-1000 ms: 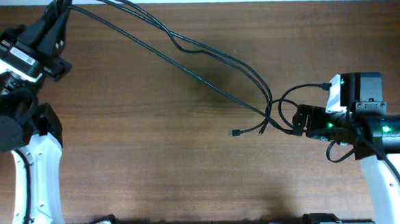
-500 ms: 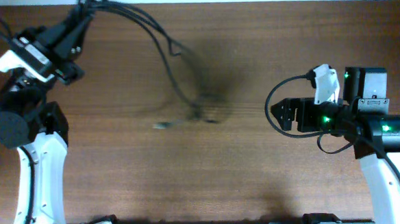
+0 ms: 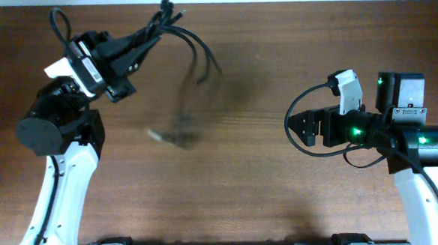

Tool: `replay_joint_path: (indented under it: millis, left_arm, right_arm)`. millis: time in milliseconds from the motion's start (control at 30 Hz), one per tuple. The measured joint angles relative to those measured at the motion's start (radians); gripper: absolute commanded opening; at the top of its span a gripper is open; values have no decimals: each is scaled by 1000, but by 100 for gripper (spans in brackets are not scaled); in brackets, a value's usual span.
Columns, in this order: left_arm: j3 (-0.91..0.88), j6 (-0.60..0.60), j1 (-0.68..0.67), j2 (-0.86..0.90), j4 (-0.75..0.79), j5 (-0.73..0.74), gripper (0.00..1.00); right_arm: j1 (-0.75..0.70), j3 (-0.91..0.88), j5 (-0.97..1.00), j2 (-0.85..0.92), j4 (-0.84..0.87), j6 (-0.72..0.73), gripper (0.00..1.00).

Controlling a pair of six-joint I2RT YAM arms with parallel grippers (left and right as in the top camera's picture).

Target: Untangle cables

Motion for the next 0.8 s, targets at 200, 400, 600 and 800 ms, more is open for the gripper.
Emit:
replay_joint_path:
  millis: [200, 400, 600, 800]
  left_arm:
    - [0, -2, -76, -1, 152, 4, 0]
    - [2, -2, -105, -2, 171, -34, 0]
    - [2, -2, -118, -2, 170, -97, 0]
    - [2, -2, -179, -2, 171, -153, 0]
  right_arm:
    - [0, 0, 0, 3, -1, -4, 99]
    - [0, 0, 2, 24, -58, -24, 99]
    - [0, -4, 1, 43, -99, -61, 99]
    - [0, -6, 1, 48, -111, -84, 99]
